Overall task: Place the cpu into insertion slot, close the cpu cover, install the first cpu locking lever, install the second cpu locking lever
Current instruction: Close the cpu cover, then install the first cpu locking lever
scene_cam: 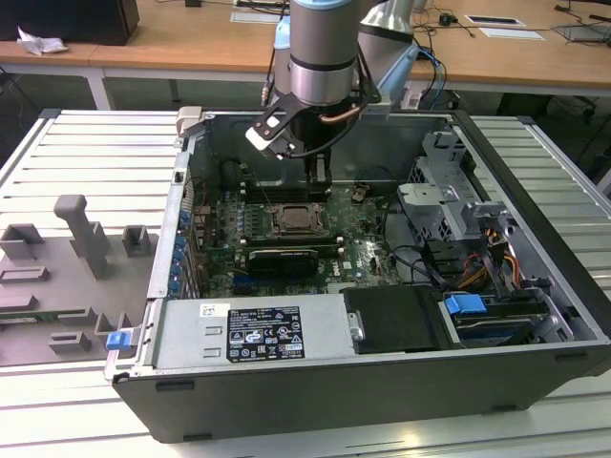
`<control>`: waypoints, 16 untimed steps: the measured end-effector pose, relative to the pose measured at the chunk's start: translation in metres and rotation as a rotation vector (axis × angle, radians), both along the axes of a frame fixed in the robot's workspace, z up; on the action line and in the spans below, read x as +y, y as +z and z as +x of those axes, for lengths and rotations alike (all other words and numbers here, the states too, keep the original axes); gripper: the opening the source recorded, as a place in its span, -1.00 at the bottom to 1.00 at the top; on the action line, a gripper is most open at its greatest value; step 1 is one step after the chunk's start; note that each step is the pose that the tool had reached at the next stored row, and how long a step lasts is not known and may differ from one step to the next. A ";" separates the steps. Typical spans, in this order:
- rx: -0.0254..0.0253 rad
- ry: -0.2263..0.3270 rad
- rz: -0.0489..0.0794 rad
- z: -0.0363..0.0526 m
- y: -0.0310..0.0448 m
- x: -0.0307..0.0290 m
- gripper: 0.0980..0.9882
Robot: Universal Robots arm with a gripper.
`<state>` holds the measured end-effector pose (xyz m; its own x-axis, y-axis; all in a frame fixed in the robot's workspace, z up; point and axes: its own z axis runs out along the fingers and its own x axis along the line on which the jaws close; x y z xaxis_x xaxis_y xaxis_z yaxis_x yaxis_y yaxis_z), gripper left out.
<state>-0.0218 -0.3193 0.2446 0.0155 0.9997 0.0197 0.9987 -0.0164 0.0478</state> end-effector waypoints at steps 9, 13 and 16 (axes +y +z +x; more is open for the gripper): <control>0.0000 0.000 0.000 -0.0170 0.0000 0.0000 -0.98; 0.0001 0.000 0.000 -0.0188 0.0000 0.0000 -0.98; 0.0000 0.000 0.000 -0.0189 0.0001 0.0000 -0.98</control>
